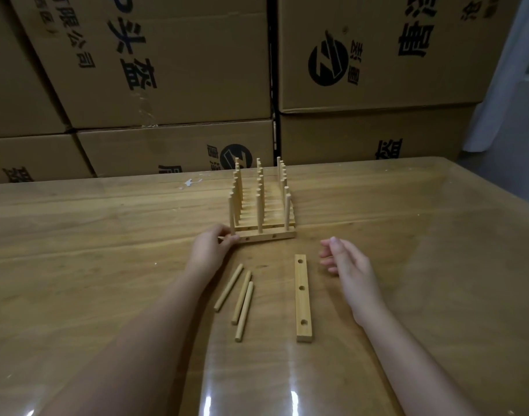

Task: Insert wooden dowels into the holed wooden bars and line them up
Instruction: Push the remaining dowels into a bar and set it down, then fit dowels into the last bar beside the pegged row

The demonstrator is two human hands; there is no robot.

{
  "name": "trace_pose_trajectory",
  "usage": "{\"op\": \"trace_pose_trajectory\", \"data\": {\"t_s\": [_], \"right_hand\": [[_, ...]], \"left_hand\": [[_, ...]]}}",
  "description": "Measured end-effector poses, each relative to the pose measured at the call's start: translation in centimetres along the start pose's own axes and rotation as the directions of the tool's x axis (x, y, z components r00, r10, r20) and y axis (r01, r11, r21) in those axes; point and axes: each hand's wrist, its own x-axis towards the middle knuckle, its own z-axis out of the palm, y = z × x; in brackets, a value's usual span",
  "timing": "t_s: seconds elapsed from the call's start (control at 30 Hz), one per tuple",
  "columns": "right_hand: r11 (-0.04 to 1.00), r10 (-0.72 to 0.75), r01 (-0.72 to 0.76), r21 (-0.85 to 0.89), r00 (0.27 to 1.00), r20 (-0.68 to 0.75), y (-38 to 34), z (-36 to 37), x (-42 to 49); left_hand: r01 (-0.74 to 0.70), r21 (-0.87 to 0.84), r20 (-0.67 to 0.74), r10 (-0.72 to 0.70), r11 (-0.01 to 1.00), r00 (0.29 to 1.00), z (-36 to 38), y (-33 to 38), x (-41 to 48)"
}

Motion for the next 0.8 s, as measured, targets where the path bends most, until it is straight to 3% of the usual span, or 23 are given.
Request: {"op": "trace_pose_trajectory", "data": {"t_s": [0.23,0.43,0.63,0.8], "right_hand": [[0.994,-0.012,0.016,-0.105,0.999,0.032,0.2,0.0,0.0],[0.908,-0.070,0.136,-0.396,0.982,0.176,0.0,0.1,-0.3],[0.683,-0.013,0.291,-0.670,0.922,0.387,-0.5,0.3,-0.8],[0.662,0.008,0.324,-0.676,0.898,0.439,-1.3,0.4,-1.3]], "left_hand": [[0.039,0.175,-0.081,-0.025,0.984,0.996,1.1,0.6,1.2],[0.044,0.219,-0.132,-0.015,0.975,0.991,1.5,0.4,1.3],[0.107,-0.168,-0.256,-0.148,0.980,0.955,1.3,0.2,-1.0],[0.067,-0.308,-0.220,-0.140,0.949,0.966,1.2,-0.2,-5.8]]}}
